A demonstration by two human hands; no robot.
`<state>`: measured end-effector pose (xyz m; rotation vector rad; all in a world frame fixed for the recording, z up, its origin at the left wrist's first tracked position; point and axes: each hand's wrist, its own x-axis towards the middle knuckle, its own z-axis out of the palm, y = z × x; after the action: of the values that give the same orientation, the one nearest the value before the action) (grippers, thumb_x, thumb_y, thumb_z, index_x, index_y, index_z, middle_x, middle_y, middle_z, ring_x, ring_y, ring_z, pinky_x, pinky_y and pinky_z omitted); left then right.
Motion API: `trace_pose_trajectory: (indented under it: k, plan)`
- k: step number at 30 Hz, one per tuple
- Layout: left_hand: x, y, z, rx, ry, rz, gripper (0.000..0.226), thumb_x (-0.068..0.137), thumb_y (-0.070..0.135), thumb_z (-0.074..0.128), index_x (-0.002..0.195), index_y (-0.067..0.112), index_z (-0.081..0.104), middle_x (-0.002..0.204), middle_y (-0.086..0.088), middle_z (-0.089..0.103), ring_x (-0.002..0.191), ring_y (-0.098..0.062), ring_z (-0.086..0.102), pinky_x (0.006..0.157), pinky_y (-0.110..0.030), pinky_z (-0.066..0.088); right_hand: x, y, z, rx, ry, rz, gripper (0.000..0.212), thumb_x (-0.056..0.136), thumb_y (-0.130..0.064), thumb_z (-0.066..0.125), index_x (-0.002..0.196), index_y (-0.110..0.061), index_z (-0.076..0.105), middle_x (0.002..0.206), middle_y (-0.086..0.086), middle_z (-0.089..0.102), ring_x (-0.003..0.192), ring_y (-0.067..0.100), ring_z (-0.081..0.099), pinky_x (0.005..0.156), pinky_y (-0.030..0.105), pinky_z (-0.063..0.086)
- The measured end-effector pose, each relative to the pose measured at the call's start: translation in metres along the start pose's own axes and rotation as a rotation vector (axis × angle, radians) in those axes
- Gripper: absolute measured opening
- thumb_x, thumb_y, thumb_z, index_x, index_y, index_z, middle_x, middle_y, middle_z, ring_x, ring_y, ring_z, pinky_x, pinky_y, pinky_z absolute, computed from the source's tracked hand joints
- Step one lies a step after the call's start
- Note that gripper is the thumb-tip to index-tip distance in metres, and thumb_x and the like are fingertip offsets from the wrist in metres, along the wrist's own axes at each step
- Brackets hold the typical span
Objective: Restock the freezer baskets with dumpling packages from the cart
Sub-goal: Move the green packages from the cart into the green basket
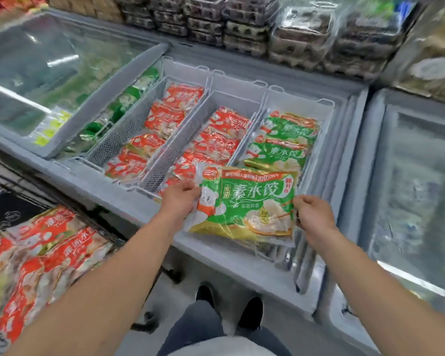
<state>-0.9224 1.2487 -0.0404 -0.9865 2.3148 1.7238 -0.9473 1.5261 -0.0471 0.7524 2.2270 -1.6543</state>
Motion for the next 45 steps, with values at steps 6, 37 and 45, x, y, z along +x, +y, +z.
trace_pose_trajectory:
  k: [6, 37, 45]
  plan:
    - [0.066, 0.046, 0.051, 0.134, -0.099, 0.046, 0.020, 0.085, 0.017, 0.067, 0.071, 0.004, 0.063, 0.062, -0.009, 0.056, 0.058, -0.021, 0.050, 0.056, -0.030, 0.036, 0.065, -0.017, -0.013, 0.060, 0.110, 0.018, 0.030, 0.088, -0.020, 0.055, 0.088, 0.010, 0.059, 0.068, 0.007, 0.055, 0.065, 0.020, 0.050, 0.066, 0.033, 0.038]
    - [0.407, 0.140, 0.302, 0.230, -0.410, 0.035, 0.049, 0.089, 0.009, 0.064, 0.136, 0.008, 0.054, 0.116, 0.001, 0.063, 0.101, -0.021, 0.062, 0.095, -0.036, 0.052, 0.423, -0.116, 0.044, -0.085, 0.276, 0.249, 0.041, 0.085, -0.029, 0.065, 0.123, -0.016, 0.053, 0.121, 0.003, 0.061, 0.109, 0.025, 0.059, 0.097, 0.038, 0.047]
    - [0.353, 0.146, 0.256, 0.325, -0.461, 0.194, 0.061, 0.092, 0.022, 0.064, 0.149, 0.015, 0.042, 0.151, -0.004, 0.045, 0.133, -0.022, 0.047, 0.109, -0.034, 0.040, 0.340, -0.119, 0.049, -0.232, 0.138, 0.157, 0.062, 0.091, -0.027, 0.061, 0.148, -0.015, 0.040, 0.149, 0.005, 0.043, 0.132, 0.025, 0.046, 0.103, 0.032, 0.037]
